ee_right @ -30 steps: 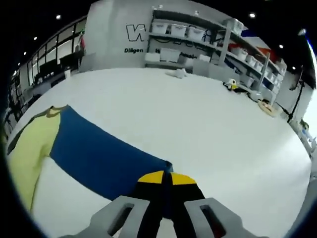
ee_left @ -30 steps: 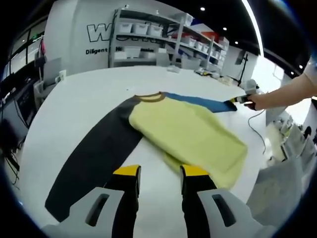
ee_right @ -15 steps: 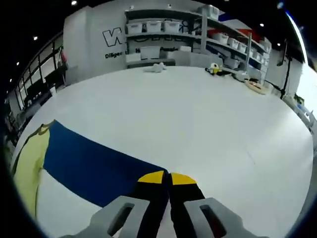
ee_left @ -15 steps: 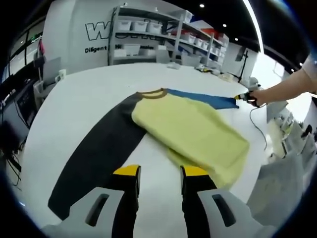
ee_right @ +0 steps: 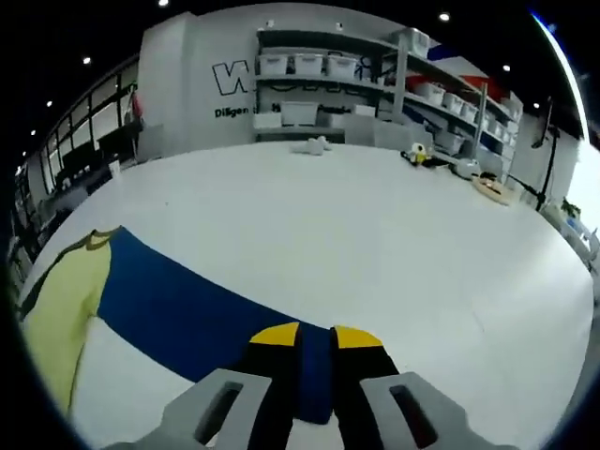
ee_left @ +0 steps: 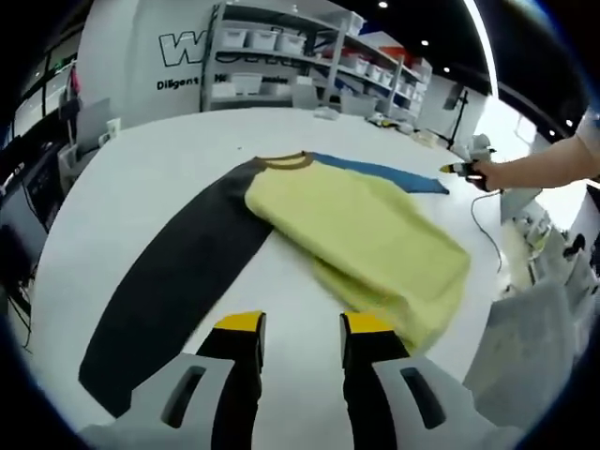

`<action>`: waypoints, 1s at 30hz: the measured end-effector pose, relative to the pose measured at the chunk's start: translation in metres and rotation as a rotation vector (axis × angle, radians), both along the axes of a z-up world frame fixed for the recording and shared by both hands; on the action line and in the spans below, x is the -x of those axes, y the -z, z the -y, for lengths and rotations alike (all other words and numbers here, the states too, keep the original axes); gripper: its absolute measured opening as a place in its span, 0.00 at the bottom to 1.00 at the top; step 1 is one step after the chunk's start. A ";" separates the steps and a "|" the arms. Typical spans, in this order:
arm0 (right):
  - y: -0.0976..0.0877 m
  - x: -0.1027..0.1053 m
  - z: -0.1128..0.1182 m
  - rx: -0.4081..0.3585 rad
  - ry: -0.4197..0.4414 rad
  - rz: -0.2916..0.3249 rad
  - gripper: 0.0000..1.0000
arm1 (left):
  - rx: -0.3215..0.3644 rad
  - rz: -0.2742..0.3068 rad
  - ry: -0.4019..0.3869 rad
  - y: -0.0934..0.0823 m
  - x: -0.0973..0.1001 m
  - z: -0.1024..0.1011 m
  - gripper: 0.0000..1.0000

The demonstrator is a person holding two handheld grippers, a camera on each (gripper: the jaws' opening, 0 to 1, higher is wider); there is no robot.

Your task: Fold the garment on the visible template until the final outline fits inside the template.

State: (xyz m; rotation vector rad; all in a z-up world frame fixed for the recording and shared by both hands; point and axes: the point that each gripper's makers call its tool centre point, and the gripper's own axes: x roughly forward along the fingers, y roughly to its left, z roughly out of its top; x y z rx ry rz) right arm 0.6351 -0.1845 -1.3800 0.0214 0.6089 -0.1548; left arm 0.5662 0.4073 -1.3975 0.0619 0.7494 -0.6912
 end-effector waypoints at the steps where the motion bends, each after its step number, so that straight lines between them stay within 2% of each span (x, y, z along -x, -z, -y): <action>1: -0.002 0.002 -0.008 0.006 -0.023 0.007 0.06 | 0.003 -0.007 0.014 0.002 0.002 0.004 0.31; 5: -0.003 0.009 -0.042 -0.034 -0.106 0.034 0.06 | 0.014 -0.009 0.032 0.003 0.003 0.012 0.30; 7: -0.004 0.013 -0.052 -0.030 -0.130 0.040 0.06 | 0.020 -0.009 0.041 0.002 0.003 0.017 0.30; 8: -0.005 0.015 -0.065 -0.049 -0.161 0.056 0.07 | 0.022 -0.010 0.046 0.002 0.004 0.019 0.30; 11: -0.001 0.023 -0.087 -0.059 -0.222 0.049 0.07 | 0.024 -0.014 0.063 0.003 0.005 0.023 0.30; 13: -0.003 0.029 -0.111 -0.095 -0.273 0.079 0.08 | 0.030 -0.015 0.073 0.002 0.007 0.027 0.30; 15: 0.003 0.039 -0.131 -0.093 -0.336 0.054 0.08 | 0.032 -0.017 0.080 0.003 0.007 0.030 0.29; 16: 0.004 0.045 -0.150 -0.121 -0.384 0.054 0.08 | 0.034 -0.019 0.087 0.004 0.008 0.033 0.29; 22: 0.009 0.071 -0.222 -0.139 -0.599 0.039 0.11 | 0.034 -0.033 0.112 0.010 0.005 0.045 0.28; 23: 0.012 0.075 -0.231 -0.131 -0.620 0.024 0.11 | 0.034 -0.033 0.114 0.011 0.004 0.046 0.28; 24: 0.010 0.077 -0.242 -0.167 -0.627 0.039 0.11 | 0.033 -0.035 0.117 0.012 0.003 0.048 0.28; 25: 0.009 0.083 -0.259 -0.209 -0.671 0.045 0.11 | 0.031 -0.038 0.122 0.014 0.002 0.050 0.28; 30: 0.012 0.096 -0.295 -0.222 -0.752 0.041 0.12 | 0.028 -0.048 0.133 0.019 -0.004 0.057 0.27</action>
